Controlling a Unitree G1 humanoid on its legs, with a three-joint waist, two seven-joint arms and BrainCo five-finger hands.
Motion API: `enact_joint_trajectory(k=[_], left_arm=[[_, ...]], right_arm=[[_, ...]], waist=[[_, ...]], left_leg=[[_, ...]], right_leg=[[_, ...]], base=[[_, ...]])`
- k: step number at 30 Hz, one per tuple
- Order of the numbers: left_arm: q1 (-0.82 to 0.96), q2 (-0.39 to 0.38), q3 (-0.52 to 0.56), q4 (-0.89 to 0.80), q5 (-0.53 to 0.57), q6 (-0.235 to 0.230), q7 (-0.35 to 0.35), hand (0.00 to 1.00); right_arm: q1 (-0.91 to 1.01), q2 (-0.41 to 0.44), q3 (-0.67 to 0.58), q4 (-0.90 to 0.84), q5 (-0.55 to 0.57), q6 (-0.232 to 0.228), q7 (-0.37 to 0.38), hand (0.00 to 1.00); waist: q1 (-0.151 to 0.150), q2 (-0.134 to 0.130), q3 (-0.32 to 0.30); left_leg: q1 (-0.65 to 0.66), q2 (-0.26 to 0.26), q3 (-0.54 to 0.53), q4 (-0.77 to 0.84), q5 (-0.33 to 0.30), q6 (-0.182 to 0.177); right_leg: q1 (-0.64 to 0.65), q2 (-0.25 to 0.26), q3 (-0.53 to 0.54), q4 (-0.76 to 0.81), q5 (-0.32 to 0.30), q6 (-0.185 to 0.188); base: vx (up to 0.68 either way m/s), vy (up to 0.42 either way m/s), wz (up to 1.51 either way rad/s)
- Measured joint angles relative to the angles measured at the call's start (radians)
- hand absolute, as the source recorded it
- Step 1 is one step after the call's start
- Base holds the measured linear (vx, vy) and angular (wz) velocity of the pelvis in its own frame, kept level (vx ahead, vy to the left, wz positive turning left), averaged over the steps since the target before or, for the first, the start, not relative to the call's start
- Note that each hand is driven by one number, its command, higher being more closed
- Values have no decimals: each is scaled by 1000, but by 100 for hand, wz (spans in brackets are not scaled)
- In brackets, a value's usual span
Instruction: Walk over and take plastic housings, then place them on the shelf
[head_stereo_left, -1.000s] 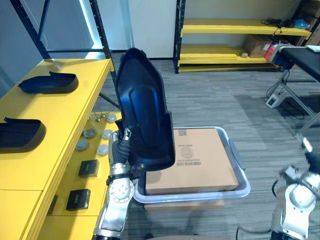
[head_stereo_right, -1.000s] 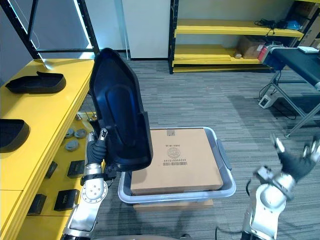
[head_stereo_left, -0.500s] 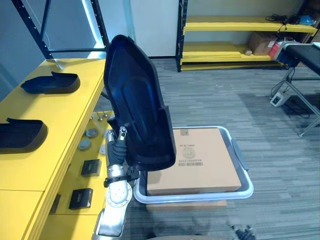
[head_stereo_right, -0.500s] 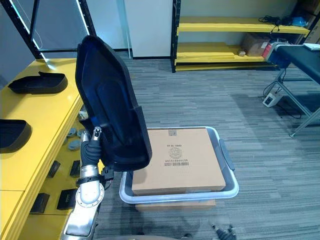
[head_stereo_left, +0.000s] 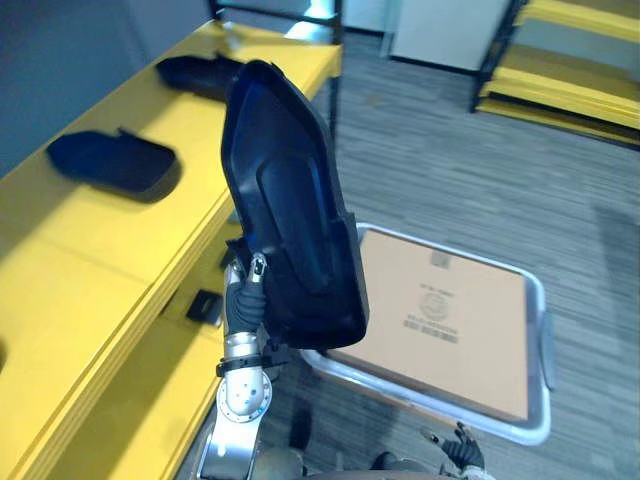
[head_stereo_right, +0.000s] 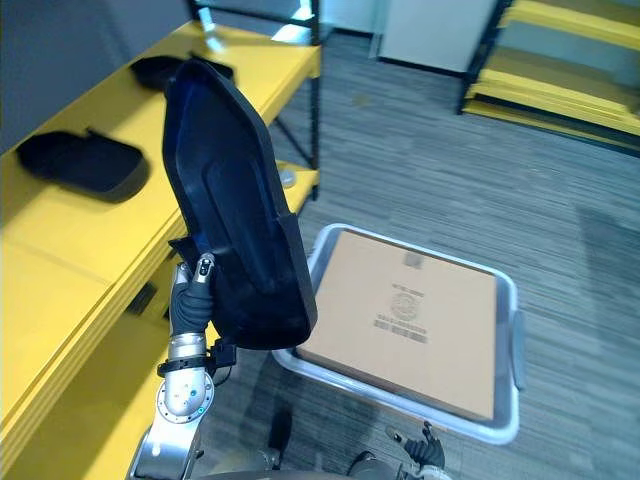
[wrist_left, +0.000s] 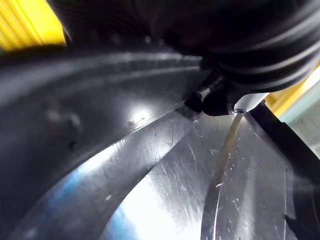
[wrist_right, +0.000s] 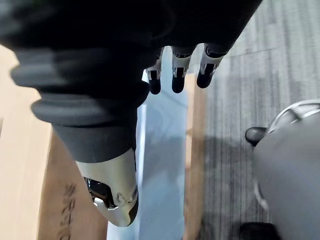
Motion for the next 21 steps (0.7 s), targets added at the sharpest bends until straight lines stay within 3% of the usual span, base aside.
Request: enact_joint_trajectory(k=[1, 2, 3, 6, 8, 10, 11, 14, 16, 17, 18, 19, 21], left_arm=[[-35, 7, -42, 18, -6, -4, -1, 100], [-53, 13, -58, 25, -8, -7, -2, 100], [-90, 24, -90, 41, -17, -12, -5, 100], [-165, 24, -127, 100, -44, -16, -25, 100], [-196, 24, -124, 120, -48, -16, -23, 100], [-209, 23, -126, 129, -52, -16, -24, 100], [-209, 31, -136, 135, -52, -19, -22, 100], [-206, 31, -145, 156, -53, -20, -16, 100], [-200, 31, -162, 171, -52, -20, -12, 100], [-200, 30, -167, 173, -52, -20, -12, 100], [-200, 29, -175, 185, -52, -22, -9, 100], [-199, 28, -182, 204, -52, -22, 1, 100], [-187, 28, -188, 213, -53, -22, 1, 100]], right_arm=[[6, -5, 1, 1, 0, 1, -2, 0], [6, -5, 1, 1, 1, 2, -13, 0], [12, -6, -1, -2, 2, 2, -38, 0], [21, -8, -27, 18, 2, 12, -63, 0], [23, -13, -41, 27, 3, 38, -71, 0], [28, -25, -40, 28, 2, 60, -71, 0], [27, -26, -24, 39, 0, 75, -57, 0], [26, -9, -13, 50, 2, 77, -57, 0], [59, -11, -6, 61, 3, 84, -58, 0], [66, -18, 3, 61, 3, 87, -58, 0], [69, -28, 19, 60, 2, 89, -46, 0], [67, -35, 42, 54, 2, 90, -32, 0], [67, -39, 58, 52, 2, 81, -22, 0]], waist=[[-8, -6, -3], [-8, -7, -3], [-12, -8, -4], [-39, -18, -9], [-39, -18, -10], [-39, -14, -10], [-55, -3, -16], [-61, -3, -16], [-69, 10, -18], [-71, 14, -18], [-75, 22, -19], [-88, 28, -19], [-77, 14, -28]], left_leg=[[-5, 18, 135, 46, -37, 51], [-7, 24, 176, 63, -50, 48], [-17, 12, 166, 78, -58, 33], [-46, -36, 71, 138, -101, 57], [-55, -44, 35, 189, -144, 68], [-40, -75, -9, 180, -161, 76], [-21, -90, -80, 141, -161, 77], [37, -129, -153, 74, -139, 79], [81, -161, -246, 33, -118, 79], [86, -168, -278, 29, -112, 78], [97, -179, -338, 21, -94, 73], [104, -193, -403, 25, -85, 65], [124, -233, -469, 26, -81, 59]], right_leg=[[2, -21, -47, 15, -1, 4], [3, -29, -65, 14, 1, 8], [7, -44, -94, 15, 8, 20], [52, -95, -173, 68, 15, 29], [59, -143, -193, 170, 16, 25], [30, -217, -145, 341, 34, -81], [-68, -212, 78, 505, -17, -157], [-152, -87, 339, 521, -150, -144], [-252, 35, 511, 502, -231, -141], [-281, 70, 559, 491, -244, -136], [-327, 135, 670, 460, -246, -130], [-351, 177, 759, 422, -248, -106], [-355, 166, 811, 361, -200, -91]], base=[[142, 184, 84], [156, 207, 90], [162, 237, 77], [131, 184, 86], [160, 249, 67], [135, 254, 72], [135, 162, 94], [168, 91, 93], [167, 49, 118], [156, -15, 150], [162, -51, 182], [154, -58, 190], [161, -101, 175]])
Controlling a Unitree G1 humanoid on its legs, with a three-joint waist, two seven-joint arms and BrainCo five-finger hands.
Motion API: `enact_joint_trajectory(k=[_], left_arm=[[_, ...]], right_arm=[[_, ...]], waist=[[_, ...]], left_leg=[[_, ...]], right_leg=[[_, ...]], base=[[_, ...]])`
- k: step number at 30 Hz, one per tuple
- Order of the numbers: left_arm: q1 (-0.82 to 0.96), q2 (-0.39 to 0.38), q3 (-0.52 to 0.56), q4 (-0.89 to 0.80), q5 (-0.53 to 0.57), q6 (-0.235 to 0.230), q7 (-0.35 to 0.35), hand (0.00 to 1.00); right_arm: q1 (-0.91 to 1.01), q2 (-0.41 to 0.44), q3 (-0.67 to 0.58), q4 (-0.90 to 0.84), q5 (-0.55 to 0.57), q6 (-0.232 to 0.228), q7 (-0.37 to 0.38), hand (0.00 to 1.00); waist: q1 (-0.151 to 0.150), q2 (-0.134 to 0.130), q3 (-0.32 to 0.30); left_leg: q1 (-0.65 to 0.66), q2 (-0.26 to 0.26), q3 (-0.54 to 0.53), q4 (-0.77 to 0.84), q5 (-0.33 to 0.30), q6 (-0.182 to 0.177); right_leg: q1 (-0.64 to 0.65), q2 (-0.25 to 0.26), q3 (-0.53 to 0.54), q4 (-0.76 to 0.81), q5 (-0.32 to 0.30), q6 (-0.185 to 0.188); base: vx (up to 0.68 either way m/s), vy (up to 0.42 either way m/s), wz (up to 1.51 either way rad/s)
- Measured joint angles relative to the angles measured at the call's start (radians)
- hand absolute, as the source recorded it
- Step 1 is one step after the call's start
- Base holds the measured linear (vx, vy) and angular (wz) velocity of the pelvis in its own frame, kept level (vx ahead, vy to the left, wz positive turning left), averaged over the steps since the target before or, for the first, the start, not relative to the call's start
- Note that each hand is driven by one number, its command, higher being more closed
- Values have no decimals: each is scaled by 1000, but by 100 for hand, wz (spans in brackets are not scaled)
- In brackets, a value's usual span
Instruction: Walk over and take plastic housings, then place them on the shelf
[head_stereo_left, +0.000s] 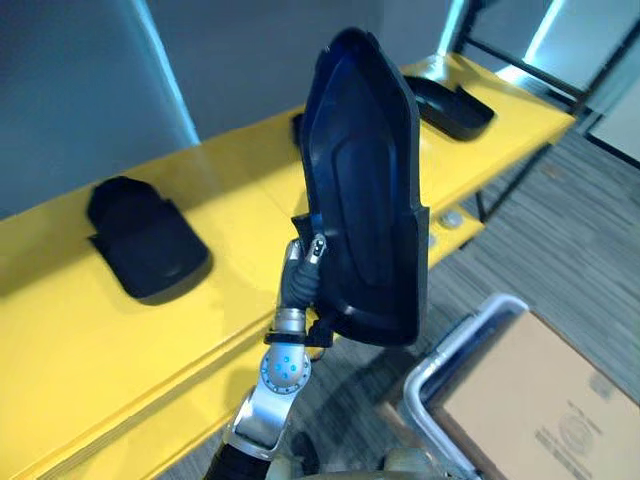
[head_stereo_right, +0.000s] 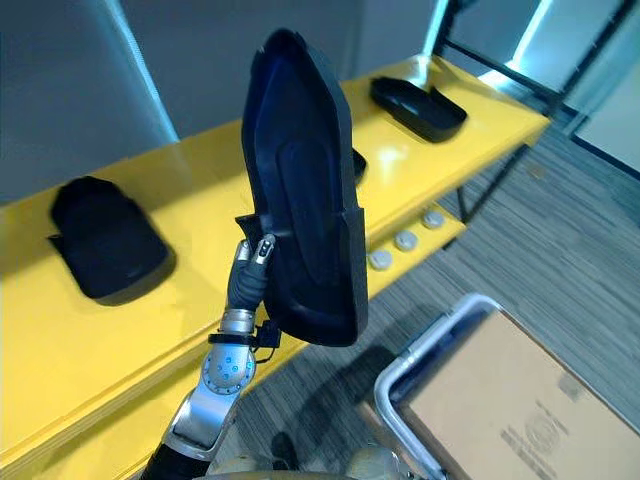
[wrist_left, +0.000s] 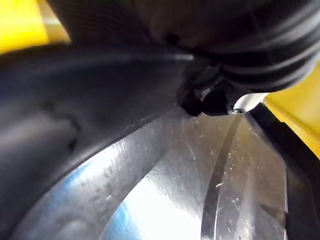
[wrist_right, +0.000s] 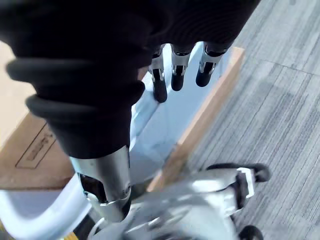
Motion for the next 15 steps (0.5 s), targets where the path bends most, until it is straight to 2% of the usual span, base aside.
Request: enact_joint_trajectory(k=[1, 2, 3, 4, 5, 7, 10, 13, 15], left_arm=[[21, -8, 0, 6, 0, 1, 1, 100], [37, -18, 1, 6, -1, 2, 0, 100], [61, -33, -1, 1, -1, 0, -2, 100], [67, -36, 0, -2, -1, -2, -2, 100], [83, -39, 5, -13, -14, -7, -1, 100], [99, -38, 5, -28, -22, -8, -3, 100], [140, -36, 4, -54, -22, -10, -7, 100], [162, -36, 4, -54, -22, -10, -32, 100], [165, -36, 3, -54, -22, -11, -45, 100]], right_arm=[[-8, 4, 3, -18, 2, -17, 7, 0], [-17, -4, -6, -20, 11, -1, -8, 0], [-1, -21, -10, -8, 22, 9, -16, 0], [5, -24, -10, -8, 22, 9, -14, 0], [7, -32, -2, -9, 20, 9, -11, 0], [6, -32, 6, -14, 18, 9, -10, 0], [4, -34, 27, -43, 6, 9, 0, 0], [-16, -24, 44, -113, -3, -34, 20, 0], [-28, -19, 45, -103, -4, -32, 22, 0]], waist=[[22, -15, -14], [25, -3, -23], [47, 21, -36], [52, 27, -39], [63, 44, -47], [77, 38, -49], [76, 31, -58], [77, 27, -66], [80, 18, -80]], left_leg=[[8, -38, -42, 7, -9, -7], [2, -29, -52, 19, -31, -30], [-10, 17, -8, 50, -59, -49], [-9, 33, 9, 57, -62, -55], [-8, 66, 41, 60, -53, -69], [8, 84, 43, 34, -38, -82], [26, 100, 47, -21, -8, -91], [56, 107, 50, -86, 38, -90], [63, 109, 51, -112, 55, -90]], right_leg=[[9, -55, -24, -9, 87, 14], [27, -57, -53, -23, 87, 14], [63, -51, -106, -72, 96, 2], [74, -47, -119, -86, 100, 0], [105, -36, -154, -117, 112, -12], [133, -19, -169, -159, 128, -24], [165, 5, -182, -232, 166, -32], [194, 25, -181, -306, 214, -37], [210, 33, -181, -348, 238, -38]], base=[[160, -142, 155], [131, -165, 142], [44, -79, 81], [71, -127, 82], [36, -156, 46], [5, -154, 25], [-18, -68, 4], [-3, -20, -3], [0, 0, 0]])
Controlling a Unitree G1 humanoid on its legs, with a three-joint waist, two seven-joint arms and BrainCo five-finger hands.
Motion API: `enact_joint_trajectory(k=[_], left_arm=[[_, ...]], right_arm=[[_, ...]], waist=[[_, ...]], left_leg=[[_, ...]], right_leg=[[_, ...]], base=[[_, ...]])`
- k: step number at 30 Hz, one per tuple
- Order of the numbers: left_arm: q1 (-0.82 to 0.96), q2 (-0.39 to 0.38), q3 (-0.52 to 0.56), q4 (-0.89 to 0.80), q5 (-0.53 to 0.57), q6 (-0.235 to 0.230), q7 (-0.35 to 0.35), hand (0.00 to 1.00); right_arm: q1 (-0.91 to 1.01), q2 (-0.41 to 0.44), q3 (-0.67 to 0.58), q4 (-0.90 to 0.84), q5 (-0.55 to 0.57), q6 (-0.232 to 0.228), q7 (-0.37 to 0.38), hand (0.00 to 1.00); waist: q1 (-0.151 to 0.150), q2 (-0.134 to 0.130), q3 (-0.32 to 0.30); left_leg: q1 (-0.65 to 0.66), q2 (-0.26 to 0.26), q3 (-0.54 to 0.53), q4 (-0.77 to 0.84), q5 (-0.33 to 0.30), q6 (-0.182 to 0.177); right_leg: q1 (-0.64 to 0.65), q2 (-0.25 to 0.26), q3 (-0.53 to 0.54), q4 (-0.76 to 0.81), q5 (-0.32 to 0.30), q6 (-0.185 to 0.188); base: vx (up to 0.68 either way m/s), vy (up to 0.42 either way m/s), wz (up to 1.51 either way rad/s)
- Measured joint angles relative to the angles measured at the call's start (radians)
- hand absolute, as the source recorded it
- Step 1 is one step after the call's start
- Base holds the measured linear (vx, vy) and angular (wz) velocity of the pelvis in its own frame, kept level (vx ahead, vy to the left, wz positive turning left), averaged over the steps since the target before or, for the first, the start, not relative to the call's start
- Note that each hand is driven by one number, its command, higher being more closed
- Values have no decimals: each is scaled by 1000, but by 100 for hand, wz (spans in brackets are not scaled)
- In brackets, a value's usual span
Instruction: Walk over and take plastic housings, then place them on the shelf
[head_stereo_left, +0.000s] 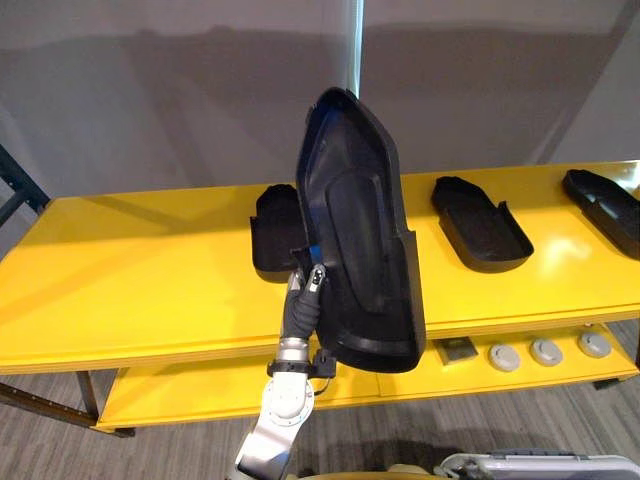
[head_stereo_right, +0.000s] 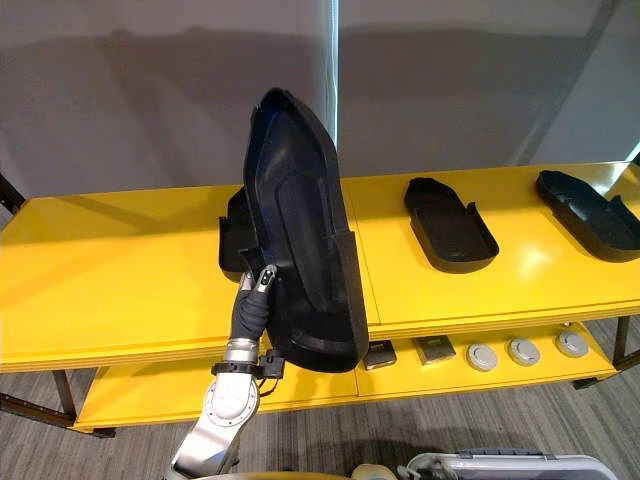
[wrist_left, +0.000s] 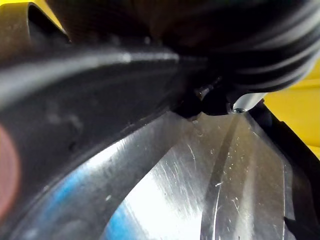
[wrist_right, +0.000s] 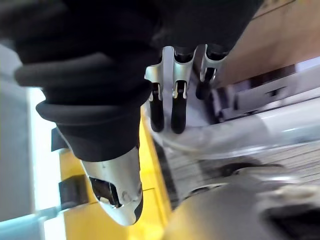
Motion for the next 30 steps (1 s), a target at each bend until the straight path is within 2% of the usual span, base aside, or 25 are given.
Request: enact_joint_trajectory(k=[6, 8, 9, 10, 11, 12, 13, 14, 15, 16, 17, 18, 19, 20, 21, 22, 23, 24, 25, 26, 27, 28, 29, 30], left_arm=[[13, 0, -1, 0, 0, 0, -3, 100], [13, 1, -2, 0, 0, 0, -4, 100], [0, -2, -2, 0, 0, -1, -5, 100], [-20, -5, -8, 1, 0, -1, -8, 100], [-28, -5, -7, 2, -1, -1, -11, 100], [-37, -1, -5, 4, -11, -1, -21, 100], [-39, 1, 0, 9, -16, -1, -22, 100], [-40, -1, 0, 25, -29, -1, -23, 100], [-41, -3, -3, 40, -42, -1, -23, 100], [-41, -3, -8, 42, -44, -1, -23, 100], [-46, -2, -14, 42, -49, -2, -24, 100], [-58, -3, -20, 45, -58, -2, -24, 100], [-60, -5, -22, 46, -59, -4, -24, 100], [-61, -12, -26, 47, -61, -7, -24, 100], [-72, 7, -30, 58, -76, -15, -27, 100], [-86, 35, -25, 70, -78, -16, -26, 100], [-92, 42, -17, 70, -77, -16, -25, 100], [-98, 48, -2, 72, -77, -16, -24, 100], [-98, 52, 21, 78, -77, -16, -24, 100], [-99, 52, 34, 92, -78, -16, -23, 100], [-98, 53, 37, 111, -78, -16, -23, 100], [-98, 54, 34, 124, -77, -16, -29, 100], [-98, 55, 32, 125, -77, -16, -34, 100], [-99, 55, 29, 125, -77, -17, -46, 100]], right_arm=[[-2, 7, 15, 0, -19, -16, 8, 0], [-3, 11, 16, 2, -19, -17, 8, 0], [-11, 11, 16, 14, -20, -25, 7, 0], [-33, 1, 16, 40, -21, -30, 7, 0], [-44, -1, 16, 63, -28, -33, 5, 0], [-84, -2, 16, 100, -37, -35, 3, 0], [-100, -1, 17, 111, -37, -34, 4, 0], [-115, -1, 18, 125, -37, -33, 8, 0], [-122, -1, 18, 145, -39, -32, 9, 0], [-128, 0, 18, 150, -40, -29, 8, 0], [-140, -2, 17, 157, -43, -25, 9, 0], [-155, -1, 19, 163, -54, -21, 9, 0], [-162, -2, 19, 167, -60, -21, 9, 0], [-170, -9, 19, 172, -68, -21, 9, 0], [-190, -1, 13, 193, -79, -15, 7, 0], [-187, 30, 12, 196, -93, -16, 10, 0], [-191, 41, 13, 198, -101, -15, 11, 0], [-203, 51, 13, 209, -111, -14, 11, 0], [-227, 52, 20, 219, -124, -8, 11, 0], [-233, 51, 21, 217, -130, -7, 11, 0], [-229, 47, 20, 216, -135, -8, 10, 0], [-224, 46, 18, 217, -135, -9, 11, 0], [-224, 46, 18, 217, -134, -9, 11, 0], [-226, 47, 18, 217, -134, -11, 12, 0]], waist=[[2, -11, -5], [-2, -28, 2], [-9, -33, 5], [-5, -32, 8], [-4, -33, 11], [-5, -40, 16], [-7, -47, 22], [-10, -56, 29], [-12, -54, 30], [-15, -47, 31], [-22, -40, 32], [-29, -37, 33], [-33, -30, 31], [-34, -9, 22], [-34, -26, 20], [-30, -56, 21], [-27, -62, 25], [-23, -62, 25], [-6, -49, 32], [-9, -55, 33], [-11, -52, 36], [-13, -50, 37], [-15, -49, 38], [-20, -49, 38]], left_leg=[[12, -1, -2, -47, 15, -6], [-12, 2, 6, -35, 10, -5], [-59, 27, 77, 14, -4, -4], [-118, 71, 175, 108, -18, 16], [-145, 92, 206, 157, -27, 30], [-183, 130, 227, 271, -52, 45], [-186, 146, 230, 316, -64, 46], [-181, 183, 224, 371, -85, 22], [-168, 228, 195, 394, -105, -9], [-160, 244, 178, 389, -111, -23], [-157, 266, 131, 370, -118, -48], [-162, 270, 86, 332, -102, -73], [-161, 272, 65, 302, -86, -93], [-159, 276, 22, 257, -41, -124], [-168, 233, 11, 280, -81, -189], [-220, 196, 17, 367, -136, -148], [-244, 188, 23, 413, -159, -136], [-274, 178, 40, 456, -188, -110], [-271, 178, 100, 440, -192, -70], [-254, 157, 119, 411, -180, -44], [-228, 131, 132, 370, -165, -20], [-197, 103, 146, 321, -144, 4], [-184, 87, 154, 293, -132, 16], [-166, 57, 160, 241, -105, 30]], right_leg=[[33, 10, -2, -73, 38, 2], [29, -1, -44, -72, 39, 2], [8, -17, -88, -67, 38, 2], [-28, -31, -115, -51, 36, 0], [-46, -42, -122, -37, 33, -2], [-71, -71, -134, -7, 22, -1], [-73, -88, -138, 5, 16, 4], [-73, -118, -140, 29, 6, 20], [-76, -141, -143, 54, -3, 40], [-79, -152, -144, 68, -8, 51], [-95, -189, -144, 104, -15, 82], [-109, -227, -145, 126, -10, 118], [-113, -239, -145, 126, 0, 138], [-120, -249, -143, 116, 19, 170], [-113, -289, -131, 81, 71, 201], [-97, -321, -134, 0, 171, 182], [-101, -329, -134, -19, 212, 180], [-122, -333, -137, -38, 279, 122], [-161, -338, -142, -20, 307, 25], [-187, -340, -138, 98, 227, 25], [-193, -328, -130, 203, 132, 60], [-182, -278, -102, 276, 32, 89], [-172, -252, -101, 288, -12, 87], [-153, -204, -106, 284, -75, 84]], base=[[-43, 0, 2], [-42, -7, 59], [-71, 27, 95], [-81, 57, 87], [-78, 117, 59], [-47, 140, 35], [-52, 211, 41], [-40, 268, 39], [-30, 305, 36], [-9, 381, 35], [-4, 437, 34], [-9, 458, 32], [-6, 507, 19], [8, 547, 4], [5, 770, -1], [-21, 662, -5], [-62, 555, -18], [-117, 463, -55], [-129, 532, -65], [-116, 572, -59], [-72, 469, -26], [-45, 340, -16], [-44, 227, -12], [-86, 204, -3]])
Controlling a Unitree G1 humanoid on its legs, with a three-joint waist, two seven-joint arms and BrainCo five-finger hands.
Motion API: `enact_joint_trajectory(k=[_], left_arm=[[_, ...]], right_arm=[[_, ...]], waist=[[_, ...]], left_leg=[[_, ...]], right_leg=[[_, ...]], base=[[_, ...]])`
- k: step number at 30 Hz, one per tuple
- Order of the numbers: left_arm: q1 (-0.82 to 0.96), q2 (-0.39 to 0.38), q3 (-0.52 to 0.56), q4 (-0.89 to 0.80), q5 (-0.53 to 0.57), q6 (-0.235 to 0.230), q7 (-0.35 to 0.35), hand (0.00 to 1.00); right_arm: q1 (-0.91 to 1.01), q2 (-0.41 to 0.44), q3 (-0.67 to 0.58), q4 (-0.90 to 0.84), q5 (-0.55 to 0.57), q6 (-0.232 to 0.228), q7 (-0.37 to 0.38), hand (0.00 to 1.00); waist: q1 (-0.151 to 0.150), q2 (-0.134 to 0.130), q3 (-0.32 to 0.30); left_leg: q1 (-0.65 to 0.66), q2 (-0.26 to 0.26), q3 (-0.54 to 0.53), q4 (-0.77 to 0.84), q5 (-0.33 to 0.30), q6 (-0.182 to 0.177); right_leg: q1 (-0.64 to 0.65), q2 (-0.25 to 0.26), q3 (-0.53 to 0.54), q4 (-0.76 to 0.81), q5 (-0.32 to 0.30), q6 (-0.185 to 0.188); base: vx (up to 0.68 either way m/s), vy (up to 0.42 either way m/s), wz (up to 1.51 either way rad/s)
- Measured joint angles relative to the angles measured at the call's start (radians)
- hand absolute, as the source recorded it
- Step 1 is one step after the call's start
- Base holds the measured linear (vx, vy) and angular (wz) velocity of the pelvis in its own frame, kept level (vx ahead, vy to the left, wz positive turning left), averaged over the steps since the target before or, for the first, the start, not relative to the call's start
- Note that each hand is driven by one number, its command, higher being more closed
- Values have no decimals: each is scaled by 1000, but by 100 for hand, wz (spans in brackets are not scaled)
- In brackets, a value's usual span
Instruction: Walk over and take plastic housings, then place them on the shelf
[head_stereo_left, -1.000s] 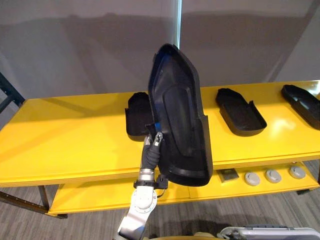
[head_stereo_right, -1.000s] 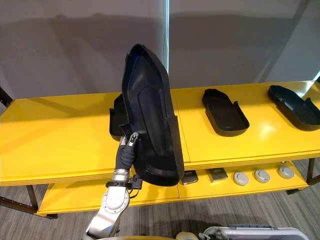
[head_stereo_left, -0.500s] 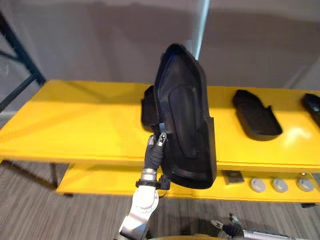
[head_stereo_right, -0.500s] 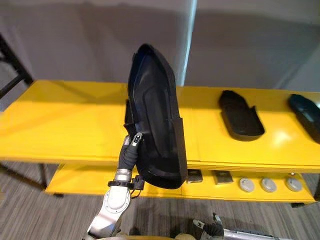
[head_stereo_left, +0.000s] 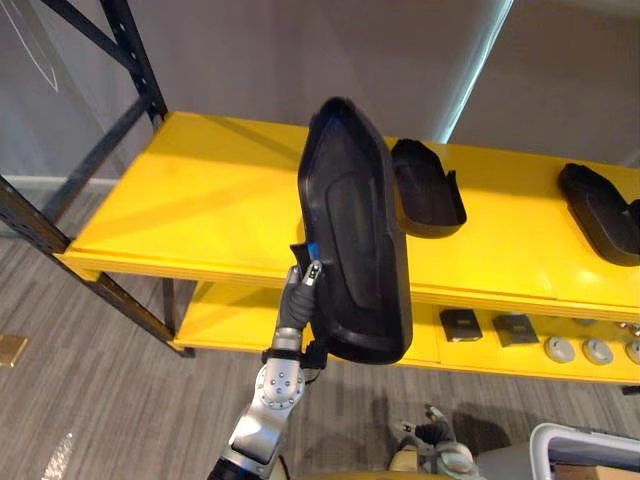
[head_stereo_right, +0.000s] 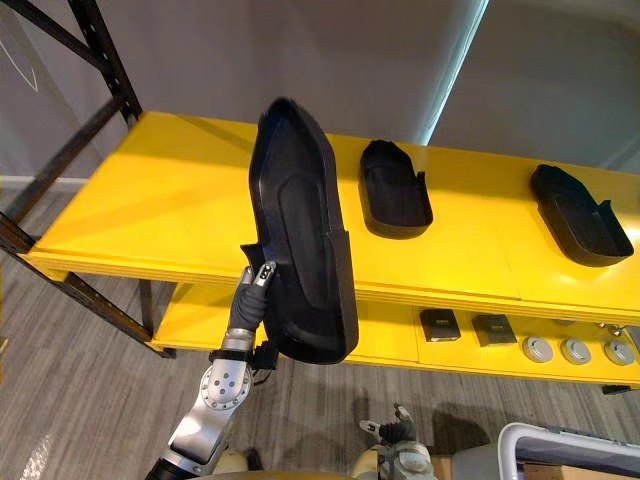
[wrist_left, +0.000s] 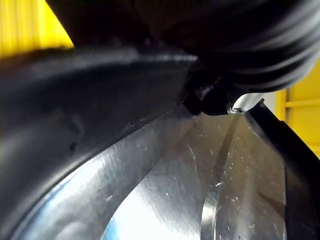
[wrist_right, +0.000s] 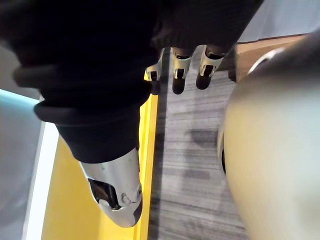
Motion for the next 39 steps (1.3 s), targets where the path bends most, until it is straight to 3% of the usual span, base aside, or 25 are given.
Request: enact_joint_trajectory(k=[1, 3, 4, 5, 14, 18, 21, 28, 32, 39], left_arm=[[0, 1, -3, 0, 0, -1, -8, 100], [0, 2, -8, 0, 0, -1, -19, 100], [0, -2, -9, 1, 1, 0, -22, 100], [1, 3, -8, 1, 3, 1, -23, 100], [14, 3, 31, -24, 42, 1, -23, 100], [8, -6, 117, -49, 79, 3, -11, 100], [-34, 3, 192, -6, 92, 24, 6, 100], [-272, 128, 403, 232, 120, 103, 101, 100], [-372, 193, 453, 352, 120, 135, 118, 100], [-559, 262, 473, 503, 119, 184, 133, 100]], right_arm=[[0, 1, 0, 0, 0, -1, 1, 0], [1, 3, 0, 0, 0, -1, 2, 0], [-5, -7, -7, -4, 1, -2, 7, 0], [-4, -15, -9, -9, 2, -2, 12, 0], [67, 24, -30, -111, 20, -2, 19, 0], [103, 26, -30, -125, 22, -2, 20, 0], [106, 33, -30, -124, 19, -2, 23, 0], [92, 26, -30, -109, -13, -1, 56, 0], [81, 21, -31, -109, -20, -2, 67, 0], [63, 9, -37, -111, -21, -3, 77, 0]], waist=[[-11, -3, 0], [-15, 3, 7], [-23, 22, 21], [-26, 34, 29], [-8, 6, 27], [-2, 6, 11], [-14, 7, -4], [-23, 10, -4], [-42, 18, 1], [-49, 28, 17]], left_leg=[[12, -22, 2, -41, 25, 12], [19, -45, 2, -72, 47, 23], [22, -51, -3, -79, 58, 27], [35, -59, -6, -101, 73, 26], [122, -73, 13, -297, 159, 11], [162, -71, 49, -355, 183, -3], [179, -75, 49, -382, 206, 3], [176, -68, 53, -383, 210, -5], [157, -61, 53, -388, 219, -16], [53, -43, 86, -388, 247, -19]], right_leg=[[23, 53, -1, -37, -36, -5], [38, 111, 10, -98, -57, -24], [59, 144, 58, -149, -54, -37], [77, 156, 83, -188, -11, -43], [117, 179, 96, -270, 45, -47], [138, 195, 126, -316, 76, -52], [153, 200, 123, -340, 80, -50], [169, 216, 133, -392, 104, -67], [143, 225, 138, -399, 117, -77], [32, 247, 179, -405, 162, -96]], base=[[-89, 179, 2], [-76, 116, 9], [-85, 97, 9], [-106, 89, 1], [-79, -18, -6], [35, -15, -25], [90, -14, -2], [18, -26, -3], [-65, -40, -5], [-72, -17, -19]])
